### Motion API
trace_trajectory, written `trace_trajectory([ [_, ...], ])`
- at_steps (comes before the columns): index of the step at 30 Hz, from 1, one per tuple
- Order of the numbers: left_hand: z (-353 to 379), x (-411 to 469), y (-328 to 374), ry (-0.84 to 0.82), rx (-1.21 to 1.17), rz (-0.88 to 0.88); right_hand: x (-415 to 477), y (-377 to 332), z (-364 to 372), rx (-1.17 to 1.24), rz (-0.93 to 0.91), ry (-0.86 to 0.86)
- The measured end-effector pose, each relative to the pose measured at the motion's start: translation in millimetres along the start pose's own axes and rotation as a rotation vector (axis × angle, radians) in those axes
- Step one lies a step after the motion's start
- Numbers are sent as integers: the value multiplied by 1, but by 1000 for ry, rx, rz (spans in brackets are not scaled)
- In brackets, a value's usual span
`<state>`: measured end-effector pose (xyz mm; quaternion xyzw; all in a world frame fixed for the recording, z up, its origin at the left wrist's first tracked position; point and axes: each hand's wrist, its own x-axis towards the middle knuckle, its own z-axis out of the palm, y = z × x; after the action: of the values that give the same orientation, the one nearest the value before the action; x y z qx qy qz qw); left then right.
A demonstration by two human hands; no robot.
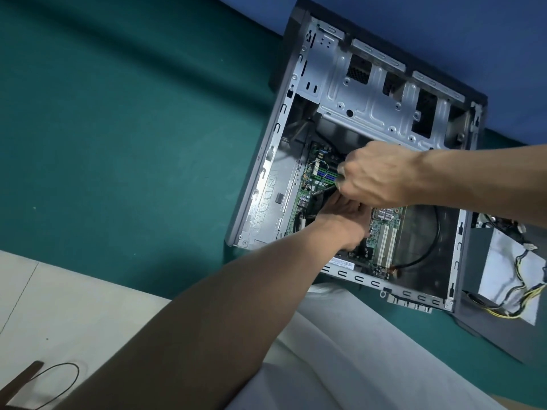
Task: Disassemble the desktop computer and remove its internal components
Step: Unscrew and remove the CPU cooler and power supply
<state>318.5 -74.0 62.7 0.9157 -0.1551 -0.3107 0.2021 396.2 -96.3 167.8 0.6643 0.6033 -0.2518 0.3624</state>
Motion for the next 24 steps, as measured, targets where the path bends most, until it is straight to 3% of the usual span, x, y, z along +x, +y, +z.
trace_trajectory([
  [2, -1, 1, 1, -11, 44, 15, 2, 1, 8, 272, 159, 70],
  [6, 3, 6, 0, -17, 79, 19, 9, 2, 11, 1260, 798, 61],
  [8, 3, 7, 1, -4, 90, 35, 8, 6, 12, 1883, 1061, -178],
  [10, 3, 9, 1, -47, 70, 43, 9, 7, 13, 2079, 1091, -397],
  [12, 3, 9, 1, -41, 37, 21, 14, 7, 7, 1970, 1040, -436],
  [14, 4, 9, 1, 1, 30, 14, 18, 7, -1, 1688, 960, -336],
  [18, 4, 12, 1, -2, 29, 11, 13, 10, -10, 600, 460, -186],
  [21, 3, 12, 1, -52, -76, -8, 9, 5, -12, -2, 104, -56],
  [22, 4, 12, 1, -56, -113, -18, 10, 4, -13, -104, 58, -39],
  [24, 4, 12, 0, -58, -148, -20, 14, 3, -16, -5, 123, 13],
])
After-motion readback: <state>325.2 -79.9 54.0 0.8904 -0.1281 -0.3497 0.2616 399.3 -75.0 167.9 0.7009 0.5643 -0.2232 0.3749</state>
